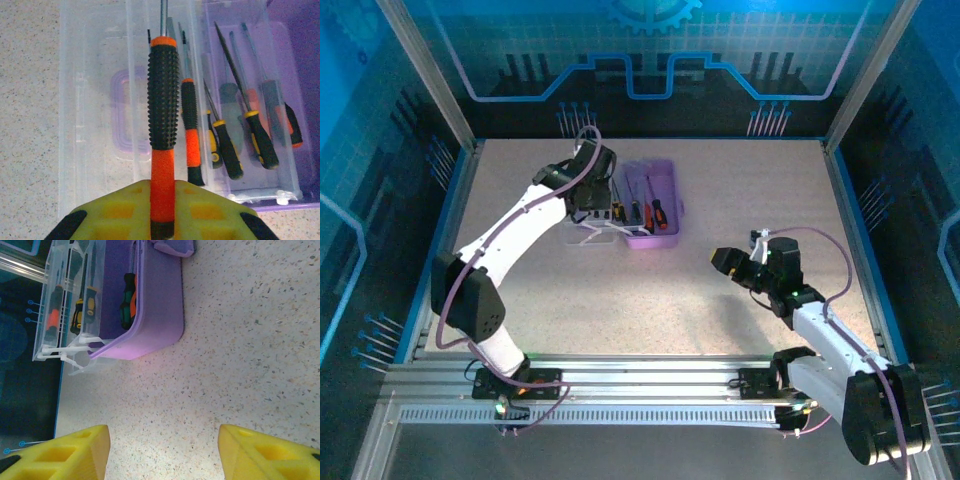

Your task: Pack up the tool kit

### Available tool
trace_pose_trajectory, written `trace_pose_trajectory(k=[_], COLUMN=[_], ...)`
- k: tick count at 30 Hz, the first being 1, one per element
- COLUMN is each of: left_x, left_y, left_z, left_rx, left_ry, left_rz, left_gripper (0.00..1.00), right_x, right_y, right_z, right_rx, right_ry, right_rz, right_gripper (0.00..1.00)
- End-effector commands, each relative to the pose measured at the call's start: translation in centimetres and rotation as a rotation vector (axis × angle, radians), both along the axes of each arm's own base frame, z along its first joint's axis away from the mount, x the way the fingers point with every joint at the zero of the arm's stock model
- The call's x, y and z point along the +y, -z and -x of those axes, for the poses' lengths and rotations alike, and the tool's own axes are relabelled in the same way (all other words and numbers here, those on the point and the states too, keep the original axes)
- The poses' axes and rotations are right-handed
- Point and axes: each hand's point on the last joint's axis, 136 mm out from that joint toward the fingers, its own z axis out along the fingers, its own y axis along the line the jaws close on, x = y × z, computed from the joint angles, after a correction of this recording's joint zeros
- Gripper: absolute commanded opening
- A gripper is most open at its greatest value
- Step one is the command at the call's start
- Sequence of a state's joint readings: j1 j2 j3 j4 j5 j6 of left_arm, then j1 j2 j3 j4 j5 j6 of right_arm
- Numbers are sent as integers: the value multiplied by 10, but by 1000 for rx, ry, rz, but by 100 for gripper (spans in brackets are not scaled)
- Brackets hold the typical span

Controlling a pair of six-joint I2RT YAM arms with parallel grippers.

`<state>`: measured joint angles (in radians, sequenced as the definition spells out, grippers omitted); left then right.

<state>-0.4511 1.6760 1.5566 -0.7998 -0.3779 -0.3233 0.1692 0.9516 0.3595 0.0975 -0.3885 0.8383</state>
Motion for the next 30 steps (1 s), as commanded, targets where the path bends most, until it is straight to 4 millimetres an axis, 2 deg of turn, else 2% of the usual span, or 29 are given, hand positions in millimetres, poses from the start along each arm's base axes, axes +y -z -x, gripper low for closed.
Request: trace_pose_trajectory(k=[1, 7, 16, 30], left_x=[-1, -4, -4, -11], left_y=[13, 28, 47, 64], left_z=[-5, -11, -14, -15], left_rx=[30, 57, 92, 132], left_ry=[-15, -19, -27, -16], left_rz=[1, 18, 36, 54], left_gripper=[15, 15, 15, 15], right_x=[-2, -8, -8, -10], right_y=[0, 9, 11, 17], right_z=[2, 6, 6, 7], right_rx=[-10, 23, 32, 42], right_ry=[9, 29, 34, 36], right_rz=[19, 58, 55, 68], right_gripper=[60, 60, 60, 60])
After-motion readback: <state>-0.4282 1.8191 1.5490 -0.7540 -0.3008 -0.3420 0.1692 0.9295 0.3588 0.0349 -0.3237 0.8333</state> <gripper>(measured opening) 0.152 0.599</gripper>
